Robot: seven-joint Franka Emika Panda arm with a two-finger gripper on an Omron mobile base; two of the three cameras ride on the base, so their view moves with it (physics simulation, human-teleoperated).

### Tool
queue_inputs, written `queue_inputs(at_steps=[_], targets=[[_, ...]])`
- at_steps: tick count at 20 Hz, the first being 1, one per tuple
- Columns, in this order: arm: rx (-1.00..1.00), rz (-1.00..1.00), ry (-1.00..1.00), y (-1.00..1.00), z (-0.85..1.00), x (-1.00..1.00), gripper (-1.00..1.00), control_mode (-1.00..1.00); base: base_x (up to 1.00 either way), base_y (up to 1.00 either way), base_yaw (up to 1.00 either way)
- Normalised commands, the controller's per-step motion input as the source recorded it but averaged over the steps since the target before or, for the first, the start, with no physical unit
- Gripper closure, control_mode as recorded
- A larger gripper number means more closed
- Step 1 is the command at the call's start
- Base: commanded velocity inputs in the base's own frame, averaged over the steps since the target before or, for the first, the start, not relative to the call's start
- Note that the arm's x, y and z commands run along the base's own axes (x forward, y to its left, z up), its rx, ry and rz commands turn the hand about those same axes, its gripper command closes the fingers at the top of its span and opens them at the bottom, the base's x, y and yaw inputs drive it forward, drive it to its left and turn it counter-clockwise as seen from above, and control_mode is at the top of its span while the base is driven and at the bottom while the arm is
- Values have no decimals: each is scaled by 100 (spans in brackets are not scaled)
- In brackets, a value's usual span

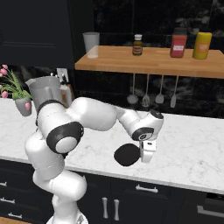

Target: Close the lid blender by securely placing the lid on top.

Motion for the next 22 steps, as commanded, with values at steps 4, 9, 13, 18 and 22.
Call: queue_inputs(at_steps=[4,9,13,18,22], targets=[[11,-11,-4,19,94,-56,100,-100,0,0,0],[2,-25,0,43,100,-20,100,-100,0,0,0],[9,-29,0,36,100,-39,100,-100,0,0,0],[13,-25,0,40,100,-61,100,-100,0,0,0],[12,-15,0,59,100,-42,100,-100,0,0,0]])
